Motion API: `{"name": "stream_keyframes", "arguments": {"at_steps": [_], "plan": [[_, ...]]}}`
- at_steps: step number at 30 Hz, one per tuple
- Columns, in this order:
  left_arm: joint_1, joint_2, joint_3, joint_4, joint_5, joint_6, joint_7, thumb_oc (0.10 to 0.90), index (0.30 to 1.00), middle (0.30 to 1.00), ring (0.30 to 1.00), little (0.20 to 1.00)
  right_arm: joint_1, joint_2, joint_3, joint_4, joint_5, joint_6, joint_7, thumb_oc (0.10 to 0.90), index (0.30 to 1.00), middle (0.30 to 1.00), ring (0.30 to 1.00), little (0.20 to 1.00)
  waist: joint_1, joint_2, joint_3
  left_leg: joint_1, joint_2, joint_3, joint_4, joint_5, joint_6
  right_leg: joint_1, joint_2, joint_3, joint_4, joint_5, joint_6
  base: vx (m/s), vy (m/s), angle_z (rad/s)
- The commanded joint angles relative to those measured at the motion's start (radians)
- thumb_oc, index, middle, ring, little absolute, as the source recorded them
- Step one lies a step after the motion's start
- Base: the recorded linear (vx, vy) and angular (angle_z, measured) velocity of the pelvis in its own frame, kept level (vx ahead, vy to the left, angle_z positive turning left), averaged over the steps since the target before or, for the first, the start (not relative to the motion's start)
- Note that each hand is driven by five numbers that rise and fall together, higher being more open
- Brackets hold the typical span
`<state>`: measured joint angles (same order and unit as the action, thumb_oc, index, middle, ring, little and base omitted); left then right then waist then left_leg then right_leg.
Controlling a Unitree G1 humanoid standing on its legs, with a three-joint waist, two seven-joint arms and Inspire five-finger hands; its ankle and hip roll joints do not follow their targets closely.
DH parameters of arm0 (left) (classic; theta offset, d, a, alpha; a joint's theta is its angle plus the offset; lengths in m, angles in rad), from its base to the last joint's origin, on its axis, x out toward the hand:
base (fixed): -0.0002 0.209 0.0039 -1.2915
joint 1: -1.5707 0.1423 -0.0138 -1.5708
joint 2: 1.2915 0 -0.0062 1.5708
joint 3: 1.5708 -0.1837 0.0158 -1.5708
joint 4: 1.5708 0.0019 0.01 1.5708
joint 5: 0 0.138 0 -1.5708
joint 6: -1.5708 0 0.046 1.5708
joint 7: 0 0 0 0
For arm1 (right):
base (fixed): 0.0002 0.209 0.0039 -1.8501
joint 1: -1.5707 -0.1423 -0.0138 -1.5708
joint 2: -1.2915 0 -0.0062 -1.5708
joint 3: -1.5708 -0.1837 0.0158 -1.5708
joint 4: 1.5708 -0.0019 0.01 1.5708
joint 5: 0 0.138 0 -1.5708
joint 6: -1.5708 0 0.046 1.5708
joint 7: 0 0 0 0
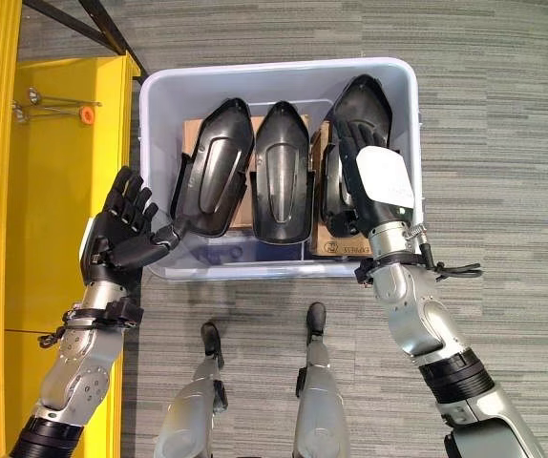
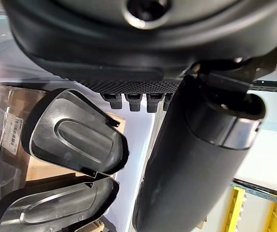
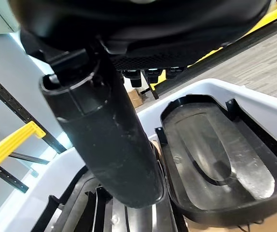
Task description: Move parts from the plastic box to the shelf.
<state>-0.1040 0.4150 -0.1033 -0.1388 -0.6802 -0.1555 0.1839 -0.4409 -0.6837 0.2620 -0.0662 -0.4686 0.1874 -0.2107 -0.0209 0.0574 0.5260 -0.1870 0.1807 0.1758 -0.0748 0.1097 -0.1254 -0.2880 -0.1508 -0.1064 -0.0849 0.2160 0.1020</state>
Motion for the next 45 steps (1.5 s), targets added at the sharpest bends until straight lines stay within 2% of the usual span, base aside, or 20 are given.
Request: {"name": "stream_keyframes", "arguments": {"at_steps": [1,5,8,29,40,45], "plan": [[-0.022,0.04,0.059,-0.129,0.044,-0.091,-0.027,0.9,1.0,1.0,1.0,1.0,-0.129,-0.033,-0.012,-0.056,-0.032,-0.016,-0.044,0.9,1.0,1.0,1.0,1.0,-0.015,-0.001,-0.006,-0.058,-0.051,-0.016,0.052,-0.027,0.054,-0.032,-0.002,0.01,0.16,-0.172,-0.028,0.0,0.0,0.0],[-0.015,0.037,0.058,-0.134,0.057,-0.095,-0.031,0.9,1.0,1.0,1.0,1.0,-0.113,-0.022,-0.014,-0.057,-0.036,-0.003,-0.034,0.9,1.0,1.0,1.0,1.0,-0.019,0.003,-0.006,-0.078,-0.052,-0.012,0.055,-0.025,0.055,-0.056,-0.003,0.012,0.172,-0.174,-0.029,-0.01,0.0,-0.01],[-0.017,0.035,0.047,-0.132,0.06,-0.096,-0.01,0.9,1.0,1.0,1.0,1.0,-0.101,-0.011,-0.012,-0.043,-0.066,0.025,-0.086,0.9,1.0,1.0,1.0,1.0,-0.026,0.006,-0.006,-0.108,-0.055,-0.009,0.065,-0.023,0.056,-0.09,-0.003,0.016,0.187,-0.175,-0.03,-0.03,0.001,-0.03],[-0.03,0.024,0.012,-0.11,0.078,-0.109,0.013,0.9,1.0,1.0,1.0,1.0,-0.137,-0.008,0.029,0.021,-0.143,0.049,-0.078,0.9,1.0,1.0,1.0,1.0,-0.03,0.036,-0.006,-0.243,-0.072,-0.004,0.114,-0.014,0.058,-0.23,-0.008,0.026,0.258,-0.194,-0.037,-0.01,0.001,-0.01],[-0.047,0.02,-0.008,-0.085,0.089,-0.117,0.015,0.9,1.0,1.0,1.0,1.0,-0.205,0.0,0.067,0.09,-0.188,0.056,-0.101,0.9,1.0,1.0,1.0,1.0,-0.014,0.051,-0.006,-0.325,-0.075,-0.012,0.152,-0.005,0.056,-0.307,-0.007,0.016,0.312,-0.209,-0.045,0.0,-0.004,0.01],[-0.07,0.014,-0.023,-0.049,0.093,-0.128,-0.003,0.9,1.0,1.0,1.0,1.0,-0.286,-0.003,0.117,0.223,-0.185,0.087,-0.123,0.9,1.0,1.0,1.0,1.0,0.005,0.062,-0.006,-0.356,-0.076,-0.023,0.155,0.003,0.057,-0.333,-0.008,0.007,0.322,-0.21,-0.047,-0.02,-0.031,0.02]]}}
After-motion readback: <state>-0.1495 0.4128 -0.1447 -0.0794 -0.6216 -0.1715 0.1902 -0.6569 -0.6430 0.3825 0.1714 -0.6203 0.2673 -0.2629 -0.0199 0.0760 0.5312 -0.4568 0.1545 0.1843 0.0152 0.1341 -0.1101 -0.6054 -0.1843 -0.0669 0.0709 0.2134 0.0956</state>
